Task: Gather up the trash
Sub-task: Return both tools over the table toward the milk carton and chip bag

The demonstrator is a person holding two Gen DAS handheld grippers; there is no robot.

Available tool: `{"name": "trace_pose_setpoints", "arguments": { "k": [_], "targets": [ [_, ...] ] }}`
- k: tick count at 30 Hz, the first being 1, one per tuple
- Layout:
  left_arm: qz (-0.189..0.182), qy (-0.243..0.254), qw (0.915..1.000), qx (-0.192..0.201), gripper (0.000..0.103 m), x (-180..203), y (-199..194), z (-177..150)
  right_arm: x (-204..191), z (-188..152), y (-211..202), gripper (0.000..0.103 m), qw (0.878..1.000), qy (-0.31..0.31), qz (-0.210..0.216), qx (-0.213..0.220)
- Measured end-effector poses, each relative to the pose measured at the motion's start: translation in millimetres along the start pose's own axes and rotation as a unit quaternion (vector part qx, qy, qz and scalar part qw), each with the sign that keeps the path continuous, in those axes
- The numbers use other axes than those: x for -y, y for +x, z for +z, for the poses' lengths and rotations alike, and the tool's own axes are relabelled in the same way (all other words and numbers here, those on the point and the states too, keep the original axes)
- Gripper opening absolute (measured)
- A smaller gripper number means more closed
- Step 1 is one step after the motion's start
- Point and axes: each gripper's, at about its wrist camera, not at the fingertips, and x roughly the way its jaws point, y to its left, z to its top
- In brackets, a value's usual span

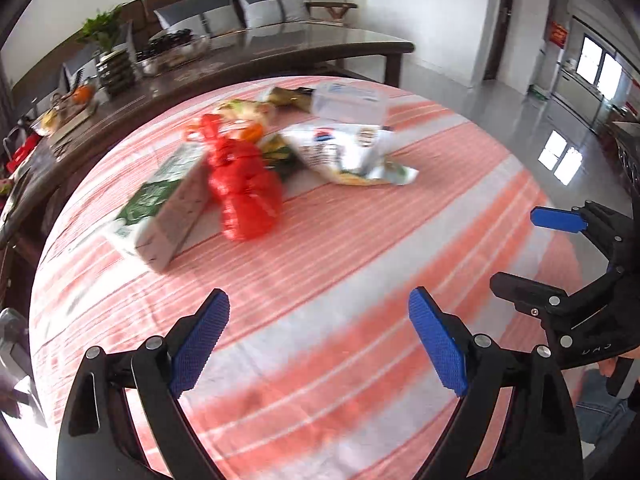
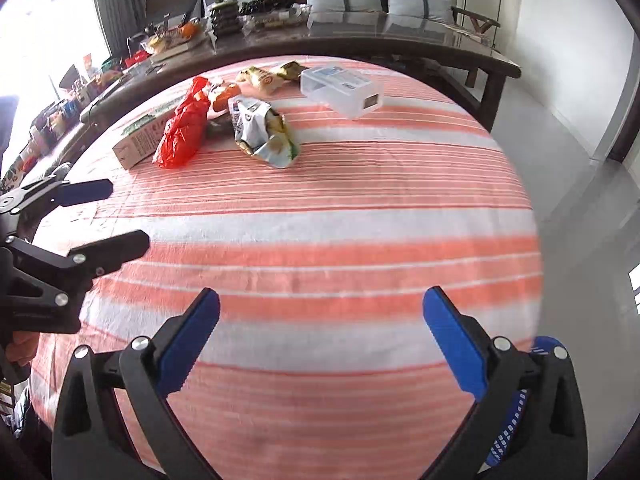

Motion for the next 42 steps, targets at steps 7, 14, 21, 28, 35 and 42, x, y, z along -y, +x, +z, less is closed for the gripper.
{"name": "trace_pose_setpoints", "arguments": {
  "k": [7, 14, 21, 28, 35, 42],
  "targets": [
    [0.047, -0.058, 0.9971, -0.014, 0.091, -80.9, 46.5, 9.4, -5.1, 61.9, 63.4, 0.099, 1.0, 0.008, -0.019, 0.002],
    [0.031, -0.071, 0.9968, -0.021, 0.097, -85.9, 56.5, 11.1, -6.2, 64.8, 64.0, 0.099, 1.0, 0.012, -0.023, 0.003],
    [0.03, -0.071, 0.9968, -0.021, 0.098, -85.1, 57.2, 10.5, -4.7, 64.3, 63.8, 0.099, 1.0, 0.012, -0.022, 0.003],
    [0.03, -0.071, 0.9968, -0.021, 0.098, -85.2, 57.2, 10.6, -4.6, 63.9, 63.3, 0.099, 1.0, 0.012, -0.022, 0.003],
    [0.03, -0.071, 0.9968, -0.021, 0.098, -85.1, 57.5, 10.7, -4.4, 63.5, 62.9, 0.099, 1.0, 0.012, -0.021, 0.003],
    [0.03, -0.071, 0.9968, -0.021, 0.098, -85.0, 57.4, 10.7, -4.2, 63.7, 63.2, 0.099, 1.0, 0.012, -0.021, 0.003]
  ]
}}
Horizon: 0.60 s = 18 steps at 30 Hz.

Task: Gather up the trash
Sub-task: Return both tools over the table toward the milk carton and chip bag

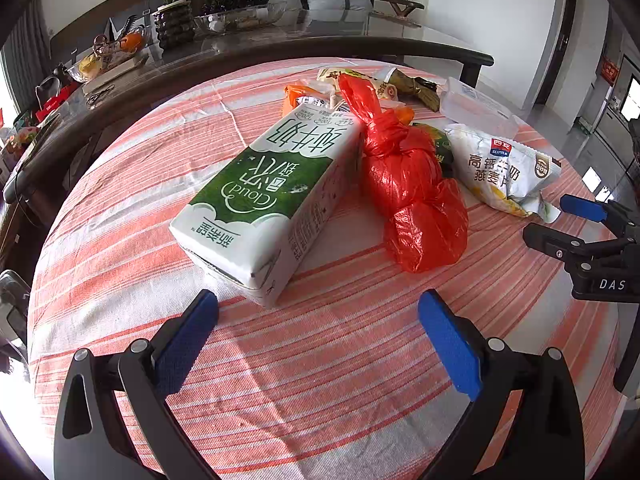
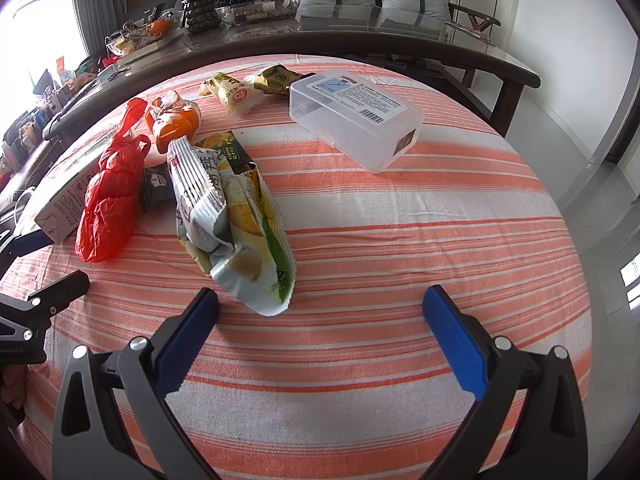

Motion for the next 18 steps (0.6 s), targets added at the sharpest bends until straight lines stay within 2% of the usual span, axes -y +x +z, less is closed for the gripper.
{"name": "trace_pose_setpoints", "arguments": {
  "k": [18],
  "targets": [
    [-0.008, -0.006, 0.9999, 0.003, 0.098, -0.6, 0.9, 0.8, 0.1, 0.5, 0.4, 0.099, 1.0, 0.0, 0.0, 0.0]
  ]
}}
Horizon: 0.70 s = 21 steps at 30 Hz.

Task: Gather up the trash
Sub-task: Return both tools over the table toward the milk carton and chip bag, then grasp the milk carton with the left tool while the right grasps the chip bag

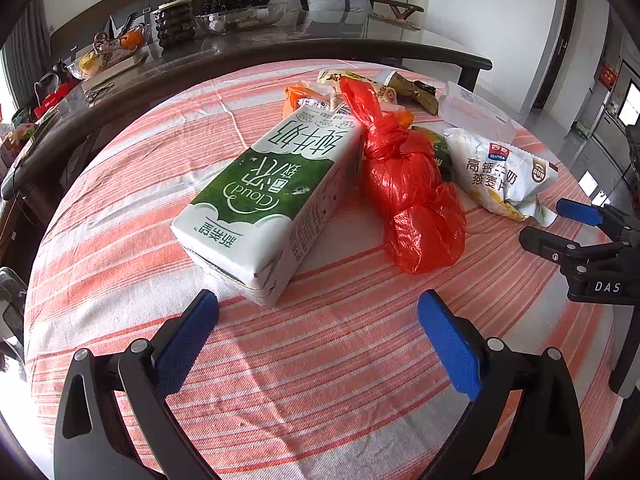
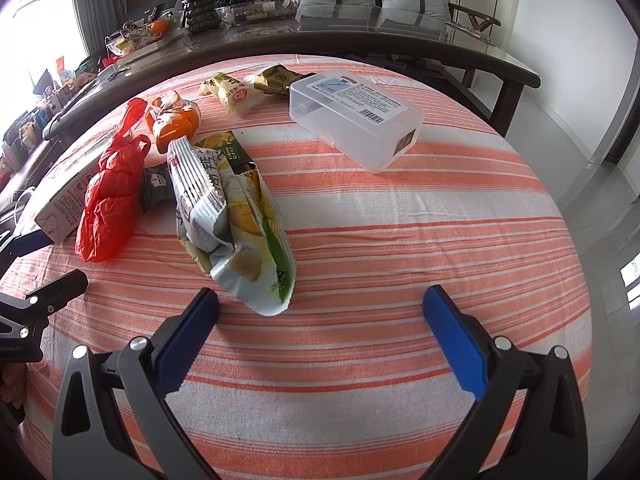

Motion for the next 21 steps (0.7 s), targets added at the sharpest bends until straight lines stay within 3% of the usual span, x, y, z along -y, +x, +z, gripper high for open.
{"name": "trace_pose_setpoints", "arguments": {
  "k": [5, 11, 14, 18, 21],
  "targets": [
    [-0.019, -0.013, 0.9997, 0.007, 0.098, -5.0, -1.4, -0.5, 0.0, -0.2, -0.2, 0.099, 1.0, 0.0, 0.0, 0.0],
    [-0.095, -0.045, 0.994, 0.03, 0.098, -36.4, -18.4, -9.5, 0.1, -1.5, -1.6, 0.099, 1.0, 0.0, 0.0, 0.0],
    [-0.087, -0.021, 0.9953, 0.037, 0.098, -46.3, -21.4, -1.5, 0.1, -1.7, -1.8, 0.099, 1.0, 0.0, 0.0, 0.0],
    [-0.082, 0.061, 0.9942, 0.036, 0.098, -39.6, -9.8, 20.1, 0.2, -1.0, -1.1, 0.099, 1.0, 0.0, 0.0, 0.0],
    [-0.073, 0.087, 0.993, 0.034, 0.098, -41.4, 1.6, 31.7, 0.1, -1.0, -1.1, 0.099, 1.0, 0.0, 0.0, 0.0]
  ]
}}
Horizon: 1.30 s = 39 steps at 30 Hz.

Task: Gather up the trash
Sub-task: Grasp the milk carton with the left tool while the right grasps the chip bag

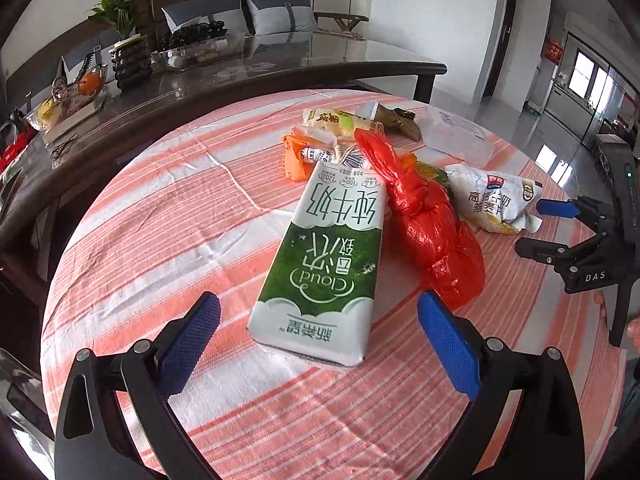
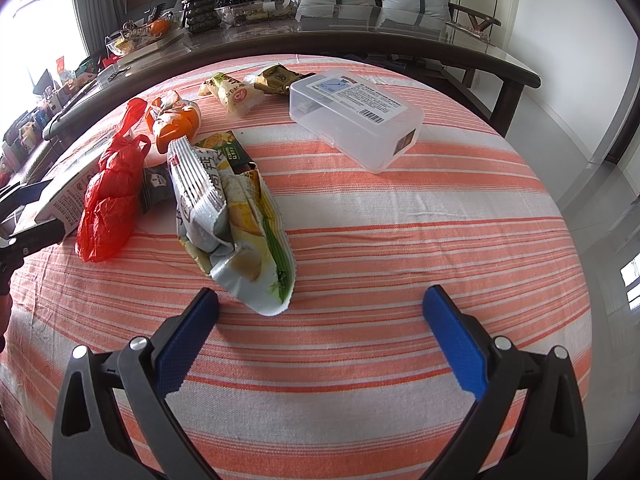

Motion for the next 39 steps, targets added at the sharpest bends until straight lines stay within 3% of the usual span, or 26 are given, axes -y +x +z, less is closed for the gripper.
{"name": "trace_pose_setpoints", "arguments": {
  "k": [5, 9, 12, 16, 18, 19, 20, 23, 29, 31, 32, 33, 39],
  "targets": [
    [-0.005, 0.041, 0.999, -0.017, 0.097, -0.7, 17.2, 4.5, -4.1, 3.4, 3.0, 0.099, 1.0, 0.01, -0.008, -0.001],
    [-0.007, 0.051, 0.9985, -0.02, 0.08, -1.6, 18.8, 6.1, -4.2, 16.3, 7.6, 0.098, 1.0, -0.007, 0.005, -0.025],
    [-0.017, 0.045, 0.9986, -0.022, 0.056, -3.5, 18.9, 5.1, -10.5, 22.6, -6.3, 0.098, 0.999, -0.036, 0.032, 0.006],
    [-0.012, 0.033, 0.9992, -0.018, 0.049, 0.7, 11.7, -1.1, -27.0, 40.6, 3.2, 0.098, 0.997, -0.061, 0.052, -0.006],
    [-0.01, 0.025, 0.9994, -0.021, 0.048, 4.0, 4.1, -5.9, -31.8, 48.2, 14.0, 0.092, 0.997, -0.058, 0.052, -0.019],
    [-0.009, 0.02, 0.9995, -0.021, 0.048, 5.7, -0.6, -9.2, -33.2, 51.0, 20.3, 0.07, 0.996, -0.053, 0.061, -0.034],
    [-0.009, 0.013, 0.9996, -0.021, 0.048, 7.2, -6.0, -13.2, -34.3, 51.8, 24.1, 0.059, 0.995, -0.048, 0.073, -0.045],
    [-0.015, -0.01, 0.9995, -0.027, 0.048, 13.1, -21.9, -29.2, -39.9, 43.6, 11.5, 0.044, 0.995, -0.051, 0.079, -0.042],
    [-0.043, -0.019, 0.9979, -0.043, 0.05, 40.2, -49.0, -68.5, -52.3, -10.5, -34.6, 0.044, 0.99, -0.07, 0.102, -0.061],
    [-0.053, -0.014, 0.9974, -0.047, 0.076, 46.5, -54.4, -73.1, -54.2, -25.9, -45.0, 0.046, 0.99, -0.074, 0.1, -0.067],
    [-0.057, -0.013, 0.9973, -0.045, 0.08, 47.5, -56.9, -72.5, -55.6, -29.4, -47.6, 0.056, 0.99, -0.074, 0.096, -0.068],
    [-0.062, -0.013, 0.9971, -0.042, 0.081, 47.3, -58.7, -69.8, -54.4, -31.7, -50.4, 0.067, 0.99, -0.074, 0.097, -0.069],
    [-0.044, -0.008, 0.9976, -0.052, 0.081, 43.7, -49.5, -40.6, -51.2, -22.2, -61.5, 0.069, 0.991, -0.081, 0.092, -0.062]
  ]
}}
